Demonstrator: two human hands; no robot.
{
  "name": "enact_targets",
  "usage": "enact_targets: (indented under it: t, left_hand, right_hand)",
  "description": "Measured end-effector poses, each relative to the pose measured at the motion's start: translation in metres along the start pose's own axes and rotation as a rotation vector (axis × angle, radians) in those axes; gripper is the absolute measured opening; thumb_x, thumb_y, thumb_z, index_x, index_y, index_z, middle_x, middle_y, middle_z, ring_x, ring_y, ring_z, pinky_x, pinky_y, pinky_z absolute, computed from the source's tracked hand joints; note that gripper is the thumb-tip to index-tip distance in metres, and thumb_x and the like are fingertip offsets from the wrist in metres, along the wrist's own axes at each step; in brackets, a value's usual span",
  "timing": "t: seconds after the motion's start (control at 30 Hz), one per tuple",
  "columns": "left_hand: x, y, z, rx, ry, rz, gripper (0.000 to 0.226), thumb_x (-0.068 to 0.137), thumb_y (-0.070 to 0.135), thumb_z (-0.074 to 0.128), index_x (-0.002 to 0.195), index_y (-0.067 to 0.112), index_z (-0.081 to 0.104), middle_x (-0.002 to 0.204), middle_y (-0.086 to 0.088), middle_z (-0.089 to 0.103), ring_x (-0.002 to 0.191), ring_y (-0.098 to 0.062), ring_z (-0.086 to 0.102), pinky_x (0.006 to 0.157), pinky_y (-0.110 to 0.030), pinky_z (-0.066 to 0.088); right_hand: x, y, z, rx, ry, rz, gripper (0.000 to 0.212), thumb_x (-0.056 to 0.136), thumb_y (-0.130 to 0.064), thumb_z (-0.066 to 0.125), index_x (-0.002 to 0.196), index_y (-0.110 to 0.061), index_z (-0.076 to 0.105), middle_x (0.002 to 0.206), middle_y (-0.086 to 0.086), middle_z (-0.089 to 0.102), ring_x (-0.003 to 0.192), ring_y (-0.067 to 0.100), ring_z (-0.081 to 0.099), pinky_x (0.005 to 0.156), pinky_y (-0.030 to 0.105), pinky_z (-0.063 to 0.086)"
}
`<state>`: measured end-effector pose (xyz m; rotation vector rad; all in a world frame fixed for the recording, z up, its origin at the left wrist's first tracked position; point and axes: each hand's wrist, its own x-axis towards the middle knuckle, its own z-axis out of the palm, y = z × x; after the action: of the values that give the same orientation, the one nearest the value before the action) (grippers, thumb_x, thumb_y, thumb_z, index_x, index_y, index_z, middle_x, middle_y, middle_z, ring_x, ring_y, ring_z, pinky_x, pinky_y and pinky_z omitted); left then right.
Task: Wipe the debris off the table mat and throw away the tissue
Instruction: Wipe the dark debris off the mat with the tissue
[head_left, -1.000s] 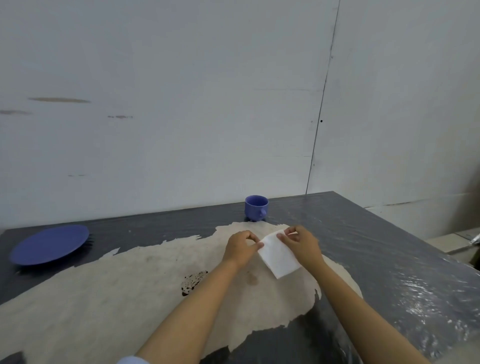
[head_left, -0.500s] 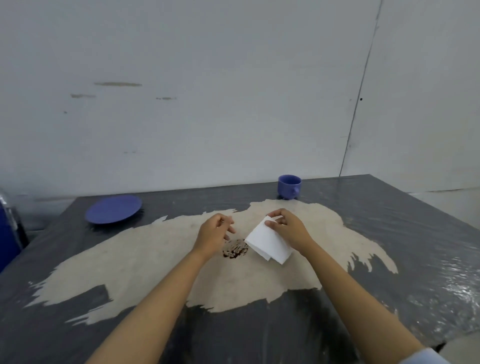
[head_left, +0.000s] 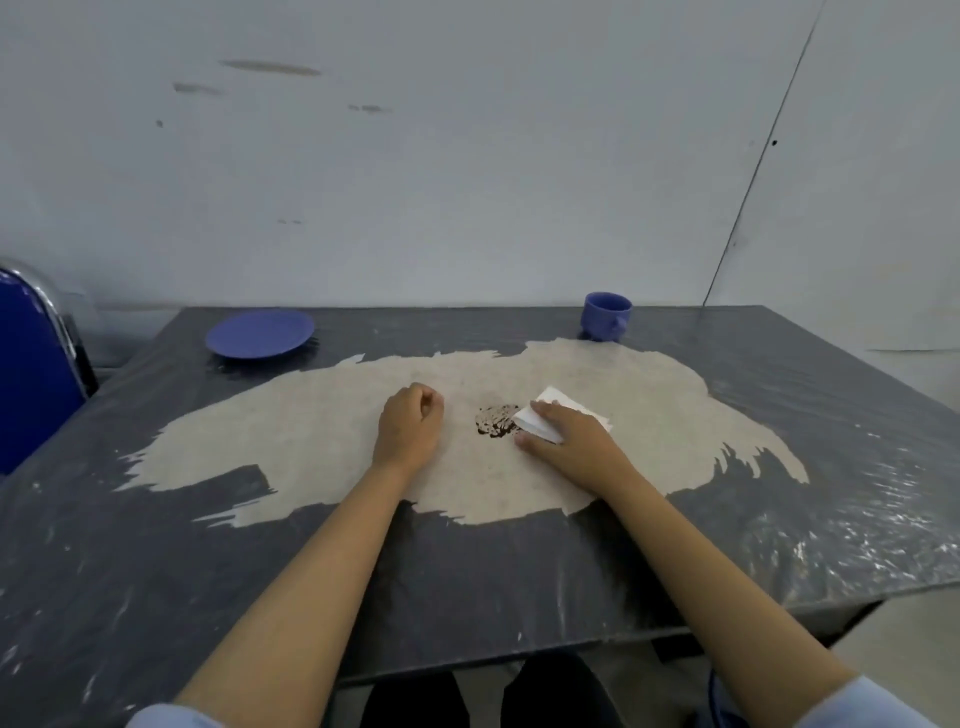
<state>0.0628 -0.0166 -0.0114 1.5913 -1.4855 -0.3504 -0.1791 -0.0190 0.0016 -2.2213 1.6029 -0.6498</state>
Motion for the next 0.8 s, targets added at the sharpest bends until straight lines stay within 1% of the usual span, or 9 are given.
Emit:
enact_targets:
  t: [0.03,0.1,0.2,0.23,0.33,0.43,0.6,0.7,0.8]
  left_hand:
    - [0.0,0.0,-0.001,-0.014,0.003,-0.006,0.02,0.097,0.023,0.049,0.093,0.011,0.064,0.091,0.0,0.063,0.084,-0.014,0.058,0.071,-0.021,0.04]
    - [0.0,0.001,-0.002,-0.025,0.007,-0.02,0.02,0.096,0.022,0.05,0.093,0.011,0.065,0.09,0.001,0.062,0.083,-0.013,0.056,0.069,-0.018,0.037]
    - [0.0,0.0,-0.003,-0.039,0.009,-0.035,0.021,0.096,0.021,0.049,0.093,0.01,0.067,0.09,0.003,0.061,0.083,-0.011,0.055,0.063,-0.012,0.035]
    - [0.0,0.0,-0.003,-0.042,0.009,-0.037,0.022,0.096,0.021,0.049,0.094,0.01,0.067,0.091,0.003,0.062,0.083,-0.011,0.055,0.064,-0.013,0.035]
    - [0.0,-0.001,-0.001,-0.039,0.015,-0.045,0.024,0.096,0.022,0.048,0.096,0.009,0.068,0.093,0.001,0.063,0.086,-0.013,0.057,0.07,-0.019,0.038]
    - [0.0,-0.001,-0.001,-0.055,0.023,-0.057,0.024,0.096,0.022,0.048,0.096,0.01,0.068,0.094,0.001,0.064,0.086,-0.014,0.058,0.07,-0.02,0.04]
    - [0.0,-0.001,0.001,-0.048,0.031,-0.068,0.024,0.096,0.022,0.047,0.097,0.011,0.068,0.094,0.001,0.065,0.086,-0.013,0.059,0.072,-0.022,0.043]
    - [0.001,-0.001,0.0,-0.049,0.027,-0.072,0.024,0.095,0.021,0.047,0.095,0.011,0.068,0.094,0.0,0.066,0.086,-0.015,0.06,0.072,-0.023,0.045]
    - [0.001,-0.001,0.0,-0.056,0.026,-0.075,0.024,0.095,0.02,0.047,0.095,0.01,0.068,0.095,0.0,0.066,0.086,-0.014,0.059,0.07,-0.021,0.042]
  right_hand:
    - [-0.001,0.0,0.001,-0.025,-0.023,0.004,0.064,0.09,-0.059,0.052,0.143,-0.024,0.045,0.144,-0.002,0.05,0.129,0.021,0.047,0.107,0.035,0.036]
    - [0.0,0.0,0.001,-0.073,-0.017,-0.025,0.052,0.097,-0.048,0.046,0.141,-0.019,0.046,0.14,0.003,0.053,0.125,0.025,0.05,0.103,0.036,0.038]
    - [0.004,-0.003,0.003,-0.097,0.066,-0.051,0.035,0.102,-0.035,0.042,0.13,-0.019,0.055,0.127,0.006,0.06,0.115,0.028,0.057,0.094,0.036,0.043]
    - [0.006,-0.003,0.003,-0.094,0.085,-0.047,0.033,0.103,-0.035,0.041,0.127,-0.019,0.057,0.125,0.006,0.061,0.113,0.028,0.057,0.093,0.037,0.043]
    - [0.014,-0.006,0.007,-0.099,0.111,0.004,0.039,0.104,-0.034,0.037,0.132,-0.019,0.058,0.128,0.009,0.063,0.114,0.032,0.057,0.092,0.035,0.042]
    - [0.022,-0.012,0.01,-0.053,0.148,0.037,0.039,0.104,-0.034,0.034,0.128,-0.019,0.061,0.116,0.014,0.068,0.102,0.035,0.06,0.076,0.03,0.036]
    - [0.024,-0.023,0.018,0.008,0.123,-0.03,0.039,0.103,-0.038,0.035,0.126,-0.024,0.064,0.118,0.01,0.068,0.104,0.031,0.06,0.081,0.031,0.038]
    - [0.02,-0.026,0.023,0.014,0.063,-0.085,0.038,0.103,-0.04,0.034,0.126,-0.03,0.062,0.118,0.006,0.068,0.104,0.029,0.06,0.084,0.031,0.039]
    - [0.013,-0.022,0.024,0.028,0.026,-0.129,0.037,0.102,-0.044,0.035,0.127,-0.037,0.061,0.122,-0.001,0.068,0.106,0.024,0.06,0.083,0.028,0.038]
